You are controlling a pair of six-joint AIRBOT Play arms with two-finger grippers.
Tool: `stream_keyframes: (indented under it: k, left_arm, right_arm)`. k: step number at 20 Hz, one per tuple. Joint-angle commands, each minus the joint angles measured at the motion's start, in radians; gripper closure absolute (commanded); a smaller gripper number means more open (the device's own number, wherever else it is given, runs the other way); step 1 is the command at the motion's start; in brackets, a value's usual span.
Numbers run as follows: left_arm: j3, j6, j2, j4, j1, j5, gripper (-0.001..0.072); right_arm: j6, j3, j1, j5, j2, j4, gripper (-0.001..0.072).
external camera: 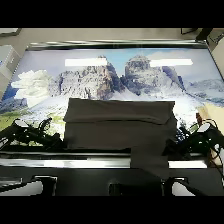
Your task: Fold the clothes and pants, and hang the long-sleeved shirts on hangers.
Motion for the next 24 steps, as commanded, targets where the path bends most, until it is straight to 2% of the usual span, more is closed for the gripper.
stream_keyframes:
  k: [1,2,3,7,8,10,13,20,24]
  left_arm:
    - [0.0,0.0,0.001,-0.003,-0.001,-0.003,0.0682]
    - [0.0,0.0,0.001,-0.003,-0.001,-0.003,0.0682]
    - [0.0,0.0,0.001,-0.003,-0.001,-0.004,0.0683]
    - [0.049,0.027,0.056,-0.003,0.0,-0.029,0.0684]
    - [0.086,0.026,0.072,-0.003,0.001,-0.047,0.0684]
    - [0.192,0.002,0.075,-0.003,-0.005,-0.066,0.0686]
    - [0.364,-0.087,0.015,-0.004,-0.05,0.012,0.0687]
    - [0.845,-0.232,-0.344,-0.004,-0.141,0.004,0.0684]
    - [1.03,-0.257,-0.5,-0.023,-0.146,0.019,0.0683]
  right_arm:
    - [-0.017,-0.011,0.0,-0.035,0.001,0.055,0.0446]
    - [-0.023,-0.011,0.0,-0.032,0.001,0.055,0.0582]
    - [-0.025,-0.011,0.0,-0.025,0.001,0.056,0.0656]
    - [-0.158,0.053,0.0,0.065,0.035,0.08,0.0658]
    - [-0.159,0.1,0.0,0.071,0.051,0.084,0.0659]
    - [-0.077,0.209,0.0,0.011,0.055,0.126,0.066]
    - [-0.012,0.391,0.002,-0.04,-0.02,0.225,0.0659]
    - [0.068,0.767,0.068,-0.185,-0.356,0.333,0.0658]
    - [0.091,0.818,0.102,-0.238,-0.479,0.348,0.0657]
